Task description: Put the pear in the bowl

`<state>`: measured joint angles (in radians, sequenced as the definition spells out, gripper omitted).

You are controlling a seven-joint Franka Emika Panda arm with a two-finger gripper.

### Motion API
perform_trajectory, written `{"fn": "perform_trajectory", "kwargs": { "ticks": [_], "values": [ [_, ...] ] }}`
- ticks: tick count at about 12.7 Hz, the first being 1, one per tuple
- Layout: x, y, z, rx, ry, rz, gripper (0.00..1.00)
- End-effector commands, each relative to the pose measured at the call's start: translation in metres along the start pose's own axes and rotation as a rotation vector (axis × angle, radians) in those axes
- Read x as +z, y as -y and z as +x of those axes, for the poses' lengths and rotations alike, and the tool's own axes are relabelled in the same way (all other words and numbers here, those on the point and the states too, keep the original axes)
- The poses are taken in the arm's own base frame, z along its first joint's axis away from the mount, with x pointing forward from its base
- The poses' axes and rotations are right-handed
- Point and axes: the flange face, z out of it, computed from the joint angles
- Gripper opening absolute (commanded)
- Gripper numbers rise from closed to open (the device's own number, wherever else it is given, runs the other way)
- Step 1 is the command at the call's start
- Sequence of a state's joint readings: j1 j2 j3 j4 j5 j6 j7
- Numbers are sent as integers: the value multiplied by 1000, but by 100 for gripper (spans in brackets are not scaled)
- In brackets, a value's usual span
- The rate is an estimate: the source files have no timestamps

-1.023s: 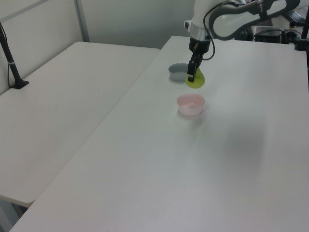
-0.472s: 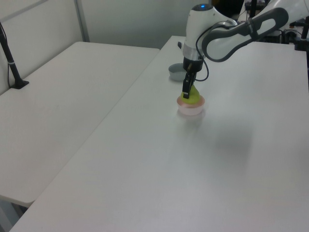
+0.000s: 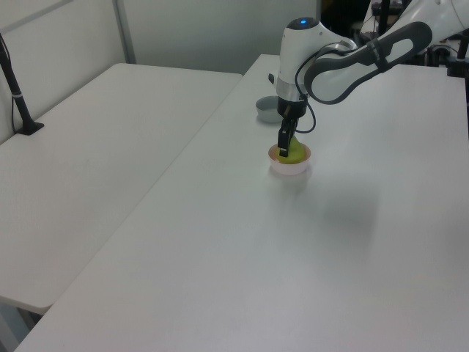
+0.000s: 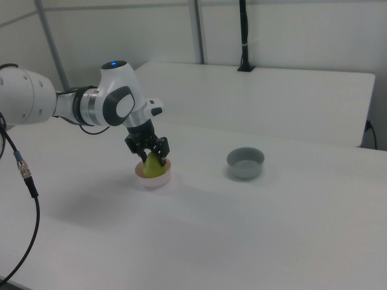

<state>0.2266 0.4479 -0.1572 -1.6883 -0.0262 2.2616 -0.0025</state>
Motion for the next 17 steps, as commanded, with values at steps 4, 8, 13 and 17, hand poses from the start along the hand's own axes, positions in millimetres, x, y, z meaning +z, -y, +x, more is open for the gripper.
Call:
{"fn": "perform_trajectory", "kwargs": {
  "ticks": [4,8,13,17],
  "values": [
    [-25,-6,1,25,-38,-15,100],
    [-93,-23,-11,21,-2,-50,100],
    [-209,-78,-64,124,55,-19,100],
    [-269,-100,-101,172,103,14,100]
  ]
}}
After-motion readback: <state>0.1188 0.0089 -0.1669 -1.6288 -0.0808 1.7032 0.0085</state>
